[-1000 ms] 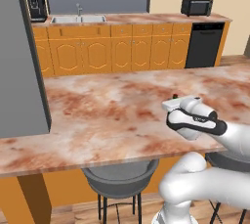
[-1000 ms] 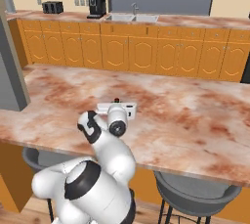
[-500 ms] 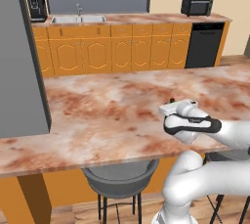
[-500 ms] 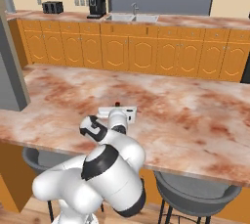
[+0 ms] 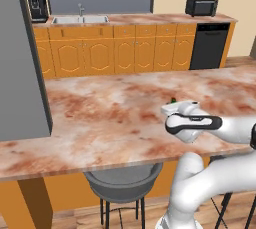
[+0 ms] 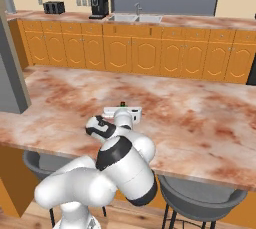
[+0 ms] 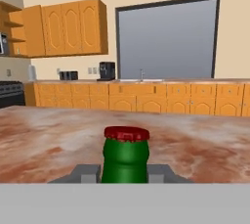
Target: Get the candle and the beer from the cabinet and move them to the dining counter.
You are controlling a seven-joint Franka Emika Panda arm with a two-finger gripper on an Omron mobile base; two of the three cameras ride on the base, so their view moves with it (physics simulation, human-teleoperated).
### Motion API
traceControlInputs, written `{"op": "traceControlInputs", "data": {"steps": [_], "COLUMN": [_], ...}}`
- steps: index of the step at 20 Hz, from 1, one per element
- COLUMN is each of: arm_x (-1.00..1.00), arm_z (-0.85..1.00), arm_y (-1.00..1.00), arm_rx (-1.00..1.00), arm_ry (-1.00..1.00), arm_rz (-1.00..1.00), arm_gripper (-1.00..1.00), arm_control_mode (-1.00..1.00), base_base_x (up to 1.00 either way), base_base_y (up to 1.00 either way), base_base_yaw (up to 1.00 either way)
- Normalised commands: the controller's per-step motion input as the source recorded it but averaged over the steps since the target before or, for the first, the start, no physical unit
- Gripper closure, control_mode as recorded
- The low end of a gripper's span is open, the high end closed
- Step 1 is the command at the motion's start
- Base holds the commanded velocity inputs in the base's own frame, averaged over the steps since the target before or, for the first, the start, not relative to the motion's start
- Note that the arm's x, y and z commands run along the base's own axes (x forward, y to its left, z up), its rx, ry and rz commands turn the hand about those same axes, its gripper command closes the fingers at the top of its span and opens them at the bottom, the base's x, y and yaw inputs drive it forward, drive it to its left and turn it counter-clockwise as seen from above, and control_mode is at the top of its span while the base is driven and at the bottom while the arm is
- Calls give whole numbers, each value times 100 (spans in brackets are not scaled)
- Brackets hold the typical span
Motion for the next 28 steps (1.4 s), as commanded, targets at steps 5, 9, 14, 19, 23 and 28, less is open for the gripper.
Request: {"op": "traceControlInputs", "data": {"steps": [5,9,14,19,23,28], "arm_x": [19,1,0,6,22,28], "arm_z": [-7,0,0,0,0,-7], "arm_y": [0,-3,-8,-10,-3,0], "arm_rx": [0,0,0,0,0,0], "arm_ry": [0,-3,-9,-6,0,-1], "arm_rz": [0,0,0,0,0,0], "arm_gripper": [100,100,100,100,100,100], "arm_control_mode": [-100,-100,-100,-100,-100,-100], "base_base_x": [0,0,0,0,0,0], "base_base_y": [0,0,0,0,0,0], "base_base_yaw": [0,0,0,0,0,0]}}
